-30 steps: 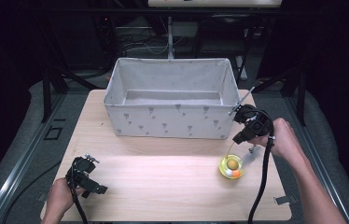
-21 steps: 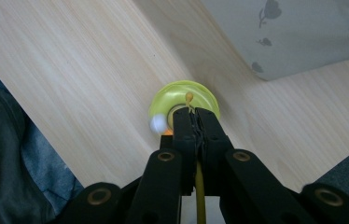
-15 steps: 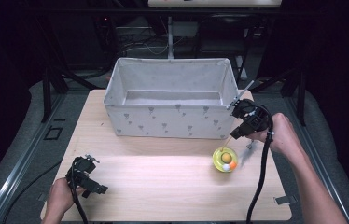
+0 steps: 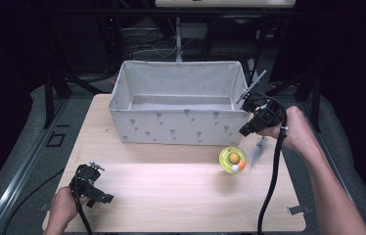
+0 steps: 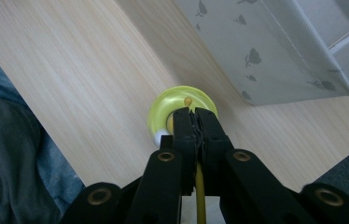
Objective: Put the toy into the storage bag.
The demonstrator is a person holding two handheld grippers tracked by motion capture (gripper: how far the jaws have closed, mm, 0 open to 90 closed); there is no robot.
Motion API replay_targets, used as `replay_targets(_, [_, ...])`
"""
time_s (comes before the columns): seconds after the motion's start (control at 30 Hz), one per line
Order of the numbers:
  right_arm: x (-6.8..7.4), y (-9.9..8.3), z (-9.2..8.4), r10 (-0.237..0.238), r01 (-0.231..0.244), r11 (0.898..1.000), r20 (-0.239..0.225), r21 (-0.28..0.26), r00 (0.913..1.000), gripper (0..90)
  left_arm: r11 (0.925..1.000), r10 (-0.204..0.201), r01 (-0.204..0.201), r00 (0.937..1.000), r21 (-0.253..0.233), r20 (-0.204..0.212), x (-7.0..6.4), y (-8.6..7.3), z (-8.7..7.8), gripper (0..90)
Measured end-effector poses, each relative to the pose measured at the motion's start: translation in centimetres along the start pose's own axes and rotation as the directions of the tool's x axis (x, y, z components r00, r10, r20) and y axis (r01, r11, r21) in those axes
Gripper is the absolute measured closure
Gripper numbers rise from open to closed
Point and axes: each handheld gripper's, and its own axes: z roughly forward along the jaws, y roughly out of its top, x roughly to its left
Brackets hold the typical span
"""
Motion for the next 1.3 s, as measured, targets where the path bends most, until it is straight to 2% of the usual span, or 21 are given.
replay_targets(0.2, [0.1,0.8,-0.8,-0.002,0.002,1.0,-0.003,-0.007,1.0,88.3,1.0,0.006,-0.006,1.0,0.004,-0.002,0.1,0.0,0.0,0.6])
replay_targets(0.47, [0.2,1.5,-2.1,0.001,-0.001,1.0,-0.003,-0.025,1.0,88.2,0.9999,-0.009,0.009,0.9999,-0.013,0.007,0.1,0.0,-0.1,0.4])
replay_targets(0.67, [0.5,2.3,-3.4,-0.015,0.014,0.998,-0.012,-0.061,0.9998,88.3,1.0,-0.002,0.002,1.0,-0.004,0.001,0.0,0.0,0.0,0.4])
replay_targets(0.7, [0.5,2.4,-3.6,-0.018,0.018,0.998,-0.013,-0.061,0.9997,88.3,0.9999,-0.01,0.01,0.9998,-0.01,0.015,0.0,0.0,0.0,0.4])
replay_targets(1.3, [0.9,4.0,-6.4,-0.039,0.038,0.996,-0.014,-0.08,0.9991,88.3,1.0,0.001,-0.001,1.0,-0.004,0.006,0.1,0.1,0.0,0.3])
